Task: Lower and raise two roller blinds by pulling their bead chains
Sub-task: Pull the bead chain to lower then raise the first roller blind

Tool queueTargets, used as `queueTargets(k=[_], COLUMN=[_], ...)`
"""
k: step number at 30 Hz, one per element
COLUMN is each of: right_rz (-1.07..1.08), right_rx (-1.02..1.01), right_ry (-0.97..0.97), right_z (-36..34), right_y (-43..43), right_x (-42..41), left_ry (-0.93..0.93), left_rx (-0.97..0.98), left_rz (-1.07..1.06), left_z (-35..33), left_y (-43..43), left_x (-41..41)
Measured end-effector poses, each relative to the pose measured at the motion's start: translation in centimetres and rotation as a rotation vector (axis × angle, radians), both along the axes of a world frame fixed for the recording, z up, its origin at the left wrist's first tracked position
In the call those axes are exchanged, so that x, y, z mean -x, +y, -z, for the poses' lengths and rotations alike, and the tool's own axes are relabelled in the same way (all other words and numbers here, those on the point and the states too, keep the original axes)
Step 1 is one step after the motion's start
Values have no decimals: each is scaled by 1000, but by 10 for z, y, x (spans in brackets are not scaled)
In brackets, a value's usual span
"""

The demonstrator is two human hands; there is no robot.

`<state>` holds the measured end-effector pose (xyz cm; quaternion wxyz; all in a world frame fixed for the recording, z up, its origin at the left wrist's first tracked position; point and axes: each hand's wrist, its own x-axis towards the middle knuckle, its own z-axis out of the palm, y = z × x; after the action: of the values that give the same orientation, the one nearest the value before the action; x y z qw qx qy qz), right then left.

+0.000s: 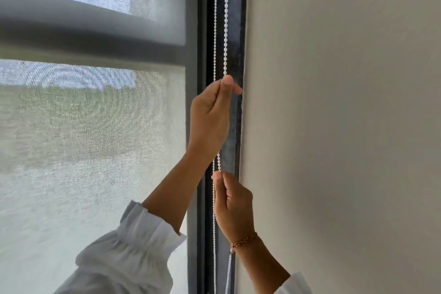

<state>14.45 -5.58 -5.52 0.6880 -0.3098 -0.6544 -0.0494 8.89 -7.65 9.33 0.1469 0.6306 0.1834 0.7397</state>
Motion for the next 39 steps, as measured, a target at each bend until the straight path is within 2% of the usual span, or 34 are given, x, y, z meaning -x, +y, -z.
queueTargets(k=[2,4,7,9,12,16,19,23,26,30,34,39], right_rz=[-123,-137,-285,-397,-536,-726,-697,-395,-288,-242,-209,-206], right_rx=[98,137,289,313,284,346,363,233,69,-10,-66,-107], right_ry=[42,98,415,537,525,508,499,491,463,458,430,407], right_z=[10,11,-20,-56,-107,-152,-170,-166,-160,-158,-154,-139], right_y=[-4,-8,-17,-26,-42,-61,-69,-75,-83,-87,-94,-95], right_x=[-7,-16,-29,-35,-33,-23,-19,-9,-8,-16,-18,-21], left_ry=[25,36,53,77,145,316,399,515,547,199,37,40], left_rx=[-1,13,37,60,68,30,106,232,273,429,341,184], left_rz=[3,12,-9,-47,-110,-241,-251,-254,-161,129,212,318], left_z=[16,30,49,63,88,135,178,198,182,132,52,-32], left_y=[-6,-13,-25,-33,-43,-48,-50,-54,-52,-42,-45,-67], left_x=[0,0,0,-2,-5,-8,-3,2,8,21,18,0])
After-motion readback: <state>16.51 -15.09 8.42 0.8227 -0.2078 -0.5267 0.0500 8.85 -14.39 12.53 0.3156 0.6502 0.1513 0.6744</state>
